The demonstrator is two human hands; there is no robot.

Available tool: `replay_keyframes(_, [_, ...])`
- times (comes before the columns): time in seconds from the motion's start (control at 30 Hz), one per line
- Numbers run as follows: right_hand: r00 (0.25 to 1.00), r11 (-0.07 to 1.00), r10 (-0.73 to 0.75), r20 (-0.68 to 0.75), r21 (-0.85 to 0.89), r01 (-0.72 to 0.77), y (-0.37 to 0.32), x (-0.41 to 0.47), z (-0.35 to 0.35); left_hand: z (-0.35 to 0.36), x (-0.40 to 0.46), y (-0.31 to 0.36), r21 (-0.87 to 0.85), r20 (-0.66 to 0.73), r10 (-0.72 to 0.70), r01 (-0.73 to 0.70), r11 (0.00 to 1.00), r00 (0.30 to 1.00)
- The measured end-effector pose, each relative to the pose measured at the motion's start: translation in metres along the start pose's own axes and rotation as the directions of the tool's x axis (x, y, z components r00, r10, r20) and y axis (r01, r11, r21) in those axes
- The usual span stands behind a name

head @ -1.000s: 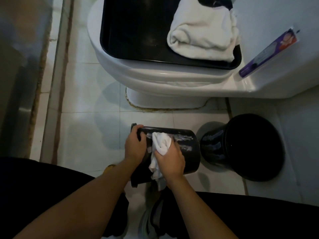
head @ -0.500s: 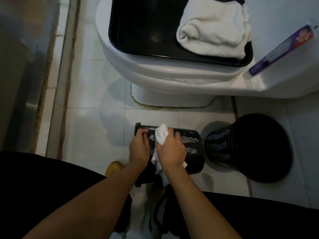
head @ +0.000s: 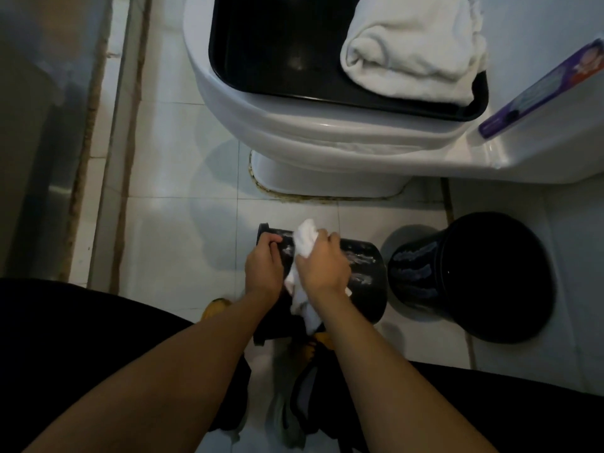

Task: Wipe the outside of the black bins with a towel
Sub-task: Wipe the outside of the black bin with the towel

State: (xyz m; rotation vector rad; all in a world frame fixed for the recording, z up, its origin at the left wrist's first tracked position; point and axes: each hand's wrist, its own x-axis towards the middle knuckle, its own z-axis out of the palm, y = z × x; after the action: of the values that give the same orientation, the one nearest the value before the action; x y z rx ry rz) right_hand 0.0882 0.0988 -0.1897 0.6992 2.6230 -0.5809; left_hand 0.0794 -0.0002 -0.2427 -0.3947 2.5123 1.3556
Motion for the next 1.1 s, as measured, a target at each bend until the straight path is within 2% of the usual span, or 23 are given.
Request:
replay_keyframes(0.1, [0.981, 0.985, -0.175, 0.084, 0.031, 0.173, 0.015, -0.031, 0.017, -0.002, -0.001, -0.001, -0.100, 0.041, -0.029, 0.033, 0.994, 0.999])
replay_keyframes(0.2, [0.977, 0.978, -0.207, 0.049, 0.023, 0.206, 0.028, -0.026, 0.018, -0.002, -0.003, -0.001, -0.040, 0.039, 0.008, -0.006, 0.999, 0.999])
replay_keyframes(0.23, [0.988, 0.988, -0.154, 0.015, 0.023, 0.153, 0.025, -0.018, 0.015, -0.002, -0.002, -0.002, -0.003, 0.023, 0.022, -0.022, 1.000, 1.000])
replay_keyframes(0.33, [0.990, 0.984, 0.143, -0.015, 0.109, -0.140, 0.011, 0.012, 0.000, 0.000, 0.001, 0.000, 0.018, 0.004, 0.021, -0.021, 1.000, 1.000])
replay_keyframes(0.37, [0.986, 0.982, 0.169, -0.011, 0.092, -0.167, 0.007, 0.017, -0.004, 0.000, 0.001, 0.002, 0.008, 0.010, 0.011, -0.012, 1.000, 1.000])
replay_keyframes(0.43, [0.997, 0.997, 0.071, -0.013, 0.033, -0.071, 0.004, 0.009, -0.004, 0.001, 0.003, 0.001, -0.016, 0.014, 0.004, -0.004, 1.000, 1.000])
replay_keyframes(0.53, [0.982, 0.980, -0.189, 0.026, 0.066, 0.187, 0.015, -0.028, 0.015, -0.002, 0.005, 0.001, -0.065, 0.040, -0.012, 0.014, 0.998, 0.999])
replay_keyframes(0.6, [0.968, 0.965, -0.251, 0.012, 0.085, 0.249, 0.033, -0.031, 0.021, -0.001, 0.001, 0.000, -0.047, 0.036, -0.001, 0.002, 0.999, 0.999])
replay_keyframes(0.63, [0.977, 0.973, -0.211, -0.010, 0.090, 0.211, 0.039, -0.024, 0.018, -0.002, 0.001, 0.001, -0.012, 0.029, 0.015, -0.014, 1.000, 0.999])
replay_keyframes(0.7, [0.997, 0.986, 0.051, -0.052, 0.164, -0.042, 0.046, 0.002, 0.004, -0.003, 0.001, 0.004, 0.025, 0.009, 0.028, -0.028, 0.999, 1.000])
replay_keyframes(0.73, [0.980, 0.964, 0.190, -0.053, 0.197, -0.176, 0.048, 0.014, -0.004, -0.002, 0.001, 0.005, 0.029, 0.005, 0.027, -0.028, 0.999, 1.000])
replay_keyframes(0.77, [0.967, 0.955, 0.249, -0.046, 0.181, -0.237, 0.048, 0.021, -0.010, -0.001, 0.001, 0.007, 0.039, 0.003, 0.023, -0.023, 0.999, 1.000])
replay_keyframes(0.83, [0.986, 0.984, 0.163, -0.040, 0.073, -0.159, 0.042, 0.013, -0.010, 0.000, 0.002, 0.007, 0.059, -0.001, -0.002, 0.002, 0.998, 1.000])
replay_keyframes(0.9, [0.998, 0.998, -0.048, -0.028, 0.050, 0.049, 0.038, -0.013, 0.002, -0.001, 0.003, 0.008, 0.057, -0.021, -0.020, 0.022, 0.998, 1.000])
replay_keyframes(0.97, [0.984, 0.982, -0.178, -0.025, 0.053, 0.179, 0.050, -0.029, 0.011, -0.001, 0.005, 0.008, 0.057, -0.033, -0.013, 0.015, 0.998, 0.999])
replay_keyframes(1.0, [0.984, 0.982, -0.177, -0.027, 0.056, 0.178, 0.059, -0.028, 0.012, -0.001, 0.004, 0.007, 0.064, -0.027, -0.009, 0.011, 0.998, 1.000])
replay_keyframes(1.03, [0.993, 0.991, -0.113, -0.037, 0.072, 0.115, 0.064, -0.023, 0.010, -0.001, 0.002, 0.007, 0.073, -0.015, -0.008, 0.009, 0.997, 1.000])
replay_keyframes(1.1, [0.991, 0.984, 0.113, -0.077, 0.147, -0.101, 0.069, -0.007, 0.001, -0.002, 0.001, 0.009, 0.079, -0.003, -0.012, 0.012, 0.997, 1.000])
